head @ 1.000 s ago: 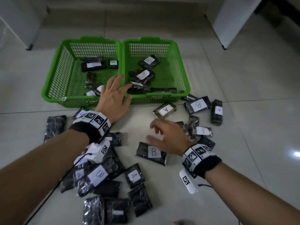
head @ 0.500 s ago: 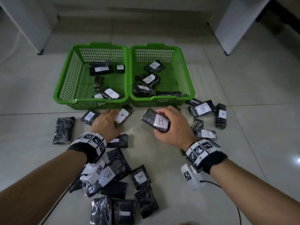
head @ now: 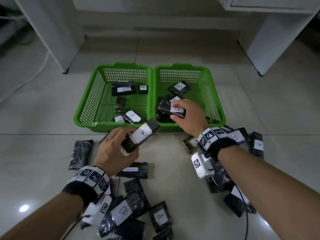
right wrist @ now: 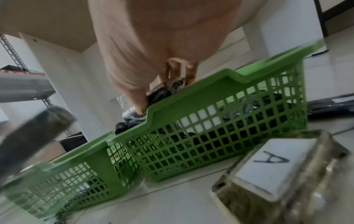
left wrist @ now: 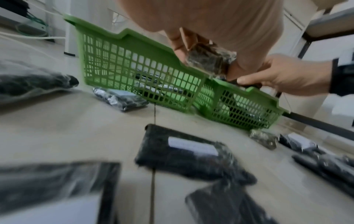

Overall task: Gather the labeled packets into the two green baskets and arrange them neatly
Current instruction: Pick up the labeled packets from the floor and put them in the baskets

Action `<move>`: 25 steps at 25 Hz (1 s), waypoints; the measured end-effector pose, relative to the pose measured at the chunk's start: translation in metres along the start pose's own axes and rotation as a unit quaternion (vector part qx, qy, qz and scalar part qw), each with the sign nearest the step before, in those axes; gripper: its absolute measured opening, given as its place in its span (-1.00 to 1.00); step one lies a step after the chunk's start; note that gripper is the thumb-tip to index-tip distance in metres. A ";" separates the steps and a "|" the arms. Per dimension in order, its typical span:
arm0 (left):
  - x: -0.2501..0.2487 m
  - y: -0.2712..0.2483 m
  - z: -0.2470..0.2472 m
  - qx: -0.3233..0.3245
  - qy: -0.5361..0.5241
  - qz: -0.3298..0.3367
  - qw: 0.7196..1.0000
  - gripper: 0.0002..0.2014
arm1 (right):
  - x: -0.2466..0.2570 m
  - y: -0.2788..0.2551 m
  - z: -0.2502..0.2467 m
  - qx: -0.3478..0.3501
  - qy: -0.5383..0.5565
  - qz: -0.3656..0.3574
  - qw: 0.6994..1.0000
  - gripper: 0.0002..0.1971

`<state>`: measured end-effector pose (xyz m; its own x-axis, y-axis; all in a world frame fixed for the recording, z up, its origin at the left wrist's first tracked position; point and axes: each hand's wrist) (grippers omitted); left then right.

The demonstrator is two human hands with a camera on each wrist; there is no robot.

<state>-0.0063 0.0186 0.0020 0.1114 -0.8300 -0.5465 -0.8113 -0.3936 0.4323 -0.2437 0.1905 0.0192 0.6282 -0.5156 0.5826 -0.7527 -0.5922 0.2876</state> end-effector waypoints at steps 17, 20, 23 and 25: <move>0.015 0.087 0.016 -0.010 0.152 -0.090 0.984 -0.73 | -0.058 -0.073 -0.041 -0.265 0.042 0.062 0.961 -0.78; -0.031 0.065 0.034 -0.030 0.046 0.110 0.992 -0.91 | -0.072 -0.104 -0.042 -0.214 -0.046 0.081 0.972 -0.79; -0.067 0.047 0.076 0.133 -0.019 0.212 0.968 -0.89 | -0.093 -0.116 -0.054 -0.226 -0.126 0.196 0.946 -0.62; -0.085 0.040 0.110 0.232 0.006 0.201 0.952 -0.76 | -0.114 -0.115 -0.068 -0.182 -0.150 0.275 0.932 -0.50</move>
<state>-0.1120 0.1171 -0.0129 -0.2581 -0.8820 -0.3943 -0.9551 0.1716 0.2413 -0.2425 0.3595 -0.0285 0.1129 -0.8618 0.4945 -0.9599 0.0339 0.2782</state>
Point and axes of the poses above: each hand's wrist, its own y-axis towards the middle knuckle, its own z-axis out of the palm, x = y × z, and after that the axes turned 6 degrees about -x, right-handed
